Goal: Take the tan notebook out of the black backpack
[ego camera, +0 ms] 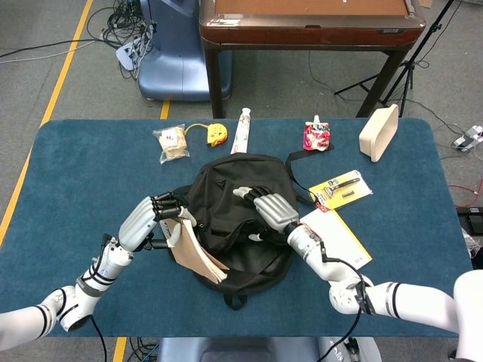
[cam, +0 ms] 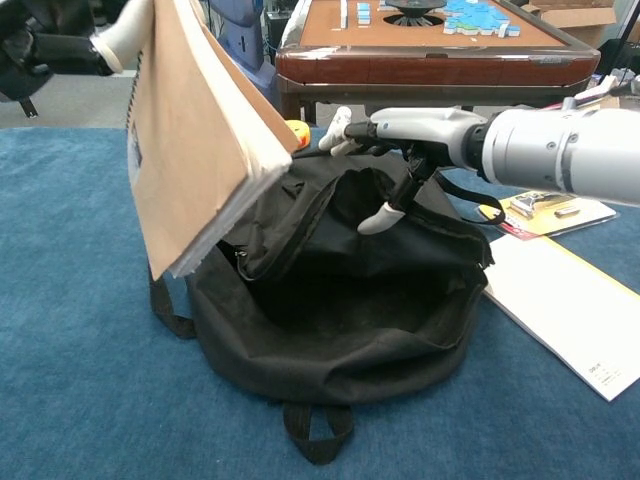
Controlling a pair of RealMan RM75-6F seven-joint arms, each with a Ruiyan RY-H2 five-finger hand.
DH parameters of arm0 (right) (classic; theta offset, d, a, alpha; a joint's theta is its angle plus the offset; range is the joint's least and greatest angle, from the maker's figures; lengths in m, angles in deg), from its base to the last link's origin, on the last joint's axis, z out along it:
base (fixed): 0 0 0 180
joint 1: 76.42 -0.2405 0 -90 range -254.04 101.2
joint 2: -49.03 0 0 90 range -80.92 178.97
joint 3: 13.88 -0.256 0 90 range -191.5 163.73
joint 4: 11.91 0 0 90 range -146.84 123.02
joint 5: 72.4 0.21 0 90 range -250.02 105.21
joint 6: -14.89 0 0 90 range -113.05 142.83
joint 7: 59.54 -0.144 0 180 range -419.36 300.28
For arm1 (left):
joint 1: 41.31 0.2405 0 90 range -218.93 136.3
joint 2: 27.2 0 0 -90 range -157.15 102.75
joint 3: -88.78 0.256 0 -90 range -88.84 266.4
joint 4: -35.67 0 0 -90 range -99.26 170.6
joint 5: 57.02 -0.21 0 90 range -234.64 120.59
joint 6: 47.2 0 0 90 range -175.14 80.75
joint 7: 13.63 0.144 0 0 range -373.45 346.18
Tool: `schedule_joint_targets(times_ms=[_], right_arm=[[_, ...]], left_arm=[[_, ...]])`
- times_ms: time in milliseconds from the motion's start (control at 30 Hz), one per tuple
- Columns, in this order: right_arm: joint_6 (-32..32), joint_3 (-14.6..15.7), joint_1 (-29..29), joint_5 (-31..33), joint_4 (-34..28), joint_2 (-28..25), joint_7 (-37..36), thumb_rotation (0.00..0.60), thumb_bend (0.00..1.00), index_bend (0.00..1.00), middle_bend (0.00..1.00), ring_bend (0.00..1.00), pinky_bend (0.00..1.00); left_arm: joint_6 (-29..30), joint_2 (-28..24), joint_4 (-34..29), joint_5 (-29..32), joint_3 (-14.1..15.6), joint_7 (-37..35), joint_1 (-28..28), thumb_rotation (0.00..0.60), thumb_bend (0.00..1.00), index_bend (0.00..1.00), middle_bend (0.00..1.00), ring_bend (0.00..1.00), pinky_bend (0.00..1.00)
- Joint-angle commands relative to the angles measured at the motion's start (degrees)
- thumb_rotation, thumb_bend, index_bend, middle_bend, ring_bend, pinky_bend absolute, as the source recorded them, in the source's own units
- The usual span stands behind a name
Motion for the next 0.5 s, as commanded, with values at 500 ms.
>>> schedule_joint_targets(times_ms=[500], right_arm=[[-8.87,4.19,9.61,-16.99,-15.02,-15.08,-7.78,0.6,0.0,0.0,0.06,0.0,0.05]], left_arm=[[-9.55,-2.01,2.42,5.85,-6.48,6.87,-1.46,0.6,0.57,0.66,0.72,0.53,0.35]])
